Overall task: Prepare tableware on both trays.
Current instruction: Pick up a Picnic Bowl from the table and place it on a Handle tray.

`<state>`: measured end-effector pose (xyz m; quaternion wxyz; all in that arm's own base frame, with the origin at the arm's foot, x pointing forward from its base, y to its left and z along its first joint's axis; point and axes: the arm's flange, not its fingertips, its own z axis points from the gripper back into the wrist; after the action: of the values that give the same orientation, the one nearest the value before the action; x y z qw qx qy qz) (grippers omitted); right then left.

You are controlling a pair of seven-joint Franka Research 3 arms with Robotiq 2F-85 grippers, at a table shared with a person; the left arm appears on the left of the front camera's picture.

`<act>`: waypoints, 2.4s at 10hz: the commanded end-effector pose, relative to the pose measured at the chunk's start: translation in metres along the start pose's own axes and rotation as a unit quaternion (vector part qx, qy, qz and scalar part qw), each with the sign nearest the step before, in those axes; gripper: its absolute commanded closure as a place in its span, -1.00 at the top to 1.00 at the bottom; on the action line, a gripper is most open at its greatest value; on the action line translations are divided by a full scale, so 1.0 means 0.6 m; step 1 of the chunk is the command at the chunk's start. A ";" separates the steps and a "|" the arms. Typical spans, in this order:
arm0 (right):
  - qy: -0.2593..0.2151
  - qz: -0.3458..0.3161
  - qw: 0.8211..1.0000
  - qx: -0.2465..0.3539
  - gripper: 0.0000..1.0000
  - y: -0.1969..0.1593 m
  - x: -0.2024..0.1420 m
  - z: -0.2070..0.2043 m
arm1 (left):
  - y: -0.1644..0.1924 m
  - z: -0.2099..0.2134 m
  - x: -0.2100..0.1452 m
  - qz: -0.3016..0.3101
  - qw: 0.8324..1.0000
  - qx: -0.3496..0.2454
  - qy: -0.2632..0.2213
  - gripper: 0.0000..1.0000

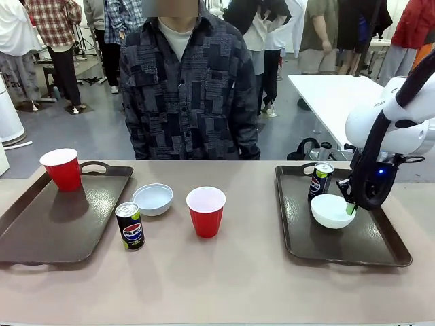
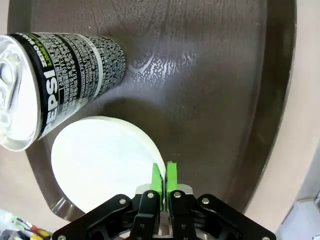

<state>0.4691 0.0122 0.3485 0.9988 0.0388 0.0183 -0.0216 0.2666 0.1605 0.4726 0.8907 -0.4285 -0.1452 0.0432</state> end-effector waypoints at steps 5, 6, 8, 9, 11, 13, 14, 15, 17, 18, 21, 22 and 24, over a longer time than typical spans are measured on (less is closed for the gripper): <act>-0.020 0.013 0.999 -0.042 0.93 0.017 -0.064 0.062 | 0.001 0.000 0.000 -0.006 1.000 -0.008 -0.005 1.00; -0.022 0.019 0.999 -0.033 1.00 0.016 -0.080 0.087 | 0.001 0.000 0.000 -0.006 1.000 -0.008 -0.005 1.00; -0.028 0.024 0.999 -0.017 1.00 0.015 -0.114 0.136 | 0.001 0.000 0.000 -0.006 1.000 -0.008 -0.005 1.00; -0.030 0.030 0.999 -0.013 0.58 0.016 -0.132 0.162 | 0.001 0.000 0.000 -0.006 1.000 -0.008 -0.005 1.00; -0.022 0.031 0.999 0.002 0.98 0.013 -0.144 0.200 | 0.001 0.000 0.000 -0.006 1.000 -0.008 -0.005 1.00; -0.030 0.025 0.999 -0.017 0.93 0.019 -0.142 0.194 | 0.001 0.000 0.000 -0.006 1.000 -0.008 -0.005 1.00; -0.030 0.025 0.999 -0.017 0.93 0.019 -0.142 0.194 | 0.001 0.000 0.000 -0.006 1.000 -0.008 -0.005 1.00; -0.030 0.025 0.999 -0.017 0.93 0.019 -0.142 0.194 | 0.001 0.000 0.000 -0.006 1.000 -0.008 -0.005 1.00; -0.030 0.025 0.999 -0.017 0.93 0.019 -0.142 0.194 | 0.001 0.000 0.000 -0.006 1.000 -0.008 -0.005 1.00; -0.030 0.025 0.999 -0.017 0.93 0.019 -0.142 0.194 | 0.001 0.000 0.000 -0.006 1.000 -0.008 -0.005 1.00; -0.030 0.025 0.999 -0.017 0.93 0.019 -0.142 0.194 | 0.001 0.000 0.000 -0.006 1.000 -0.008 -0.005 1.00; -0.030 0.025 0.999 -0.017 0.93 0.019 -0.142 0.194 | 0.001 0.000 0.000 -0.006 1.000 -0.008 -0.005 1.00; -0.030 0.025 0.999 -0.017 0.93 0.019 -0.142 0.194 | 0.001 0.000 0.000 -0.006 1.000 -0.008 -0.005 1.00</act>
<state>0.3866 0.0185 0.4726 0.9996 0.0276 -0.0076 0.0071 0.2668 0.1604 0.4726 0.8909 -0.4284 -0.1449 0.0431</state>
